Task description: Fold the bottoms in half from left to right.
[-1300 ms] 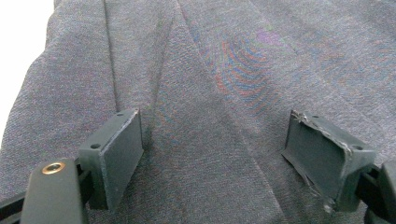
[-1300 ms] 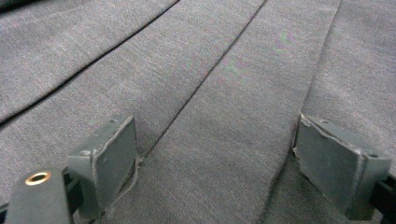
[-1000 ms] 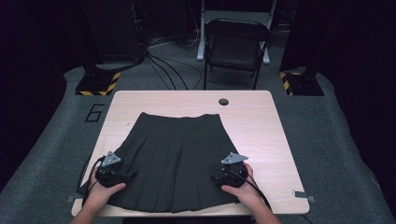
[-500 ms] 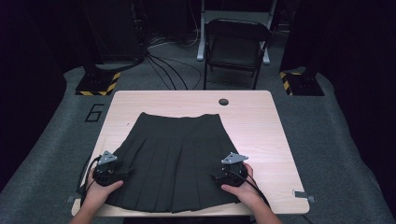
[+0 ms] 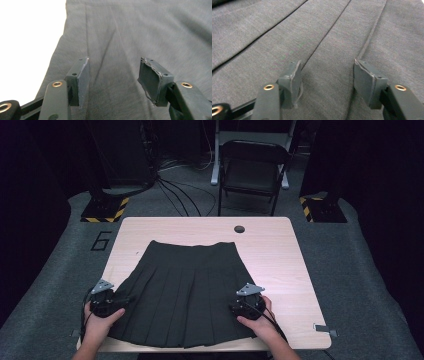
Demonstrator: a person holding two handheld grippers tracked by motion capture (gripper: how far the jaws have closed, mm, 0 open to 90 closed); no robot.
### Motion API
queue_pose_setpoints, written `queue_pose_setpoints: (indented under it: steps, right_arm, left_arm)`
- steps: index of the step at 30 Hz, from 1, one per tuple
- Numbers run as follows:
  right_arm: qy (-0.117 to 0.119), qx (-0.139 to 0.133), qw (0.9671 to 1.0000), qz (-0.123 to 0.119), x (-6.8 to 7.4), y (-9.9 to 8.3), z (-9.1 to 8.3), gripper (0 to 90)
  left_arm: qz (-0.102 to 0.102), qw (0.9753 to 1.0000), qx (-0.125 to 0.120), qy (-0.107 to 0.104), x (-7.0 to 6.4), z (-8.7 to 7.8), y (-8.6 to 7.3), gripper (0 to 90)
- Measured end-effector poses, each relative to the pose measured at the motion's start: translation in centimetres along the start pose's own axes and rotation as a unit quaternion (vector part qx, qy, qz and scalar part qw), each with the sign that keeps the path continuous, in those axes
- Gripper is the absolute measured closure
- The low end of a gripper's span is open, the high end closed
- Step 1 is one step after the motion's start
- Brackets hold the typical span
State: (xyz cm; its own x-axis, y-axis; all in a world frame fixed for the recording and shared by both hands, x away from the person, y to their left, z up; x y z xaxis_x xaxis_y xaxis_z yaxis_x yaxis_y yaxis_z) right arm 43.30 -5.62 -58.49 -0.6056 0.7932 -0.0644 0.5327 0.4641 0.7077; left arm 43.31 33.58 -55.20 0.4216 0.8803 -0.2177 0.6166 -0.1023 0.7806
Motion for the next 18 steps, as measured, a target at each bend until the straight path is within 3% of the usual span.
queue_pose_setpoints:
  steps: [3,5,8,12,17,18]
  right_arm:
    - [0.001,-0.001,0.9999,-0.011,0.1,0.0,-0.3,45.9]
    - [0.004,-0.002,0.9999,-0.012,0.1,0.2,-0.3,48.5]
    - [0.021,-0.004,0.9998,0.006,-0.1,0.5,-0.6,51.7]
    - [0.02,-0.003,0.9998,0.007,-0.3,0.4,-0.6,51.8]
    - [0.021,-0.01,0.9996,0.015,-0.4,0.7,-0.7,51.6]
    - [0.02,-0.01,0.9997,0.007,-0.4,0.7,-0.7,51.6]
  left_arm:
    - [0.011,0.9998,-0.008,0.017,0.9,-0.2,0.5,42.7]
    - [0.015,0.9997,0.007,0.02,1.4,-0.3,0.2,43.6]
    - [0.012,0.9995,0.014,0.025,2.2,-0.5,0.0,44.8]
    - [0.004,0.9995,0.005,0.031,2.9,-0.4,0.4,45.3]
    - [0.005,0.9991,0.018,0.038,3.9,0.0,0.3,49.2]
    - [0.004,0.9987,0.021,0.046,4.4,0.0,0.1,50.1]
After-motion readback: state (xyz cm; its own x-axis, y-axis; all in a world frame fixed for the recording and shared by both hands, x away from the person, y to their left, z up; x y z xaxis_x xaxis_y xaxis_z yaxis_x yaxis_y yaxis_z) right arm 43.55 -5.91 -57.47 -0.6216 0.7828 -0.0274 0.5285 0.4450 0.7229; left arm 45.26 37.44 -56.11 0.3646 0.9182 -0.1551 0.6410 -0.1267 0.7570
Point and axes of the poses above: each handheld gripper's, and its own axes: z roughly forward along the jaws, y roughly out of its top, x roughly to its left, the point moved 10 cm from there along z, roughly forward along the jaws, and after that the axes turned 3 degrees about -y, right-handed, at the moved point
